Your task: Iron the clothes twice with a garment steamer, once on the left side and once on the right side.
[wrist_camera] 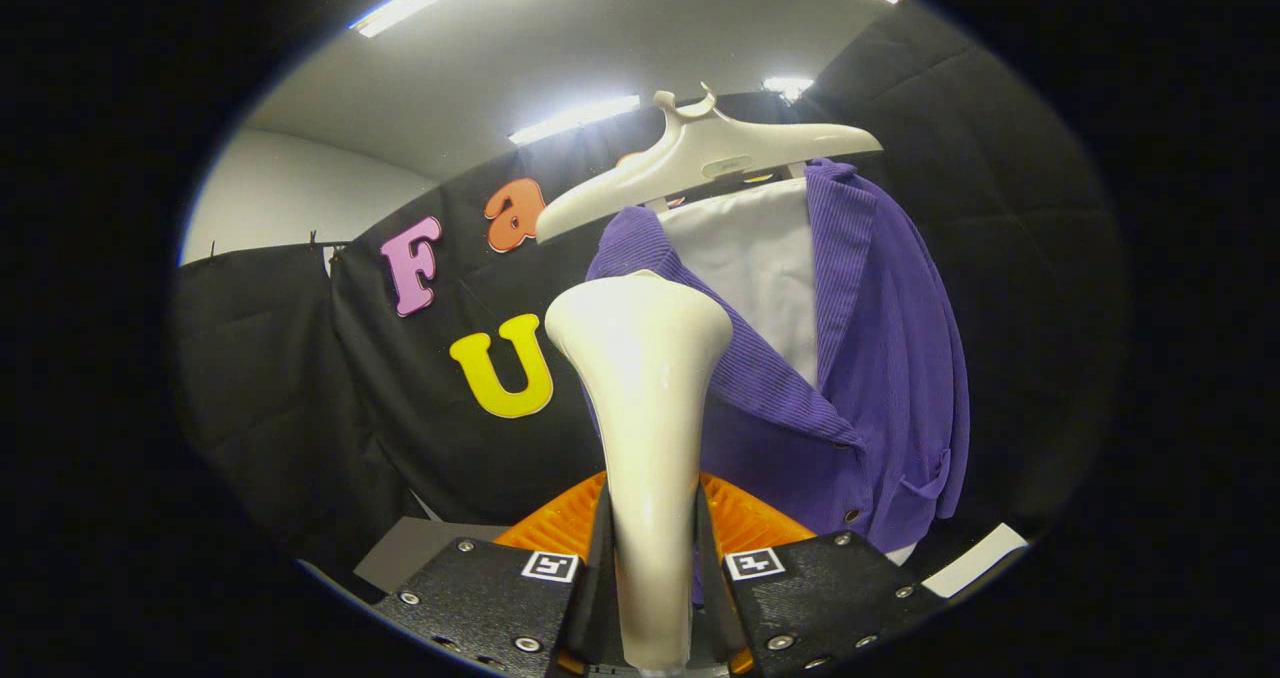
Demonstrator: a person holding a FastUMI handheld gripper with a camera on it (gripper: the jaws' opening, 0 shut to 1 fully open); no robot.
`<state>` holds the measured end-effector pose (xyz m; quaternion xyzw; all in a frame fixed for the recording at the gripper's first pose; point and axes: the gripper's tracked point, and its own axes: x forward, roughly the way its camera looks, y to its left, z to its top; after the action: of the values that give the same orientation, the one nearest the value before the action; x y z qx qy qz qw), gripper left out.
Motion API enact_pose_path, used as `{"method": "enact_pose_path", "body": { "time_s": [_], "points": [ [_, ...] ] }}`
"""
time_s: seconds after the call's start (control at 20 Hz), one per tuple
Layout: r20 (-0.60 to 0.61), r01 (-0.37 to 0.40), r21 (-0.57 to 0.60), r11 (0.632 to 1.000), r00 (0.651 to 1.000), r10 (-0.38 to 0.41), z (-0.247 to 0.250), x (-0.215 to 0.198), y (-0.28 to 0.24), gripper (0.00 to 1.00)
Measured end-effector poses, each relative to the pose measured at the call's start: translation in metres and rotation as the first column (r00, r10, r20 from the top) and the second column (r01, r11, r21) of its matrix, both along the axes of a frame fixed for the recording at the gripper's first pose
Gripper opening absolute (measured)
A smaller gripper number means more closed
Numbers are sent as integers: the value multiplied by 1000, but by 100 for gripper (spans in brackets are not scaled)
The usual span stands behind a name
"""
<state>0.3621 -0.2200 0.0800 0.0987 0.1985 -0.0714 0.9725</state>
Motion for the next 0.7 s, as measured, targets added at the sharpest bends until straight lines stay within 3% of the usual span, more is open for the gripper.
{"method": "enact_pose_path", "body": {
  "time_s": [0.4,0.7],
  "points": [
    [-149,36,24,999,988,-32,-80,-7,-14,39],
    [-257,78,35,996,964,-66,-137,-54,-40,39]
  ]
}}
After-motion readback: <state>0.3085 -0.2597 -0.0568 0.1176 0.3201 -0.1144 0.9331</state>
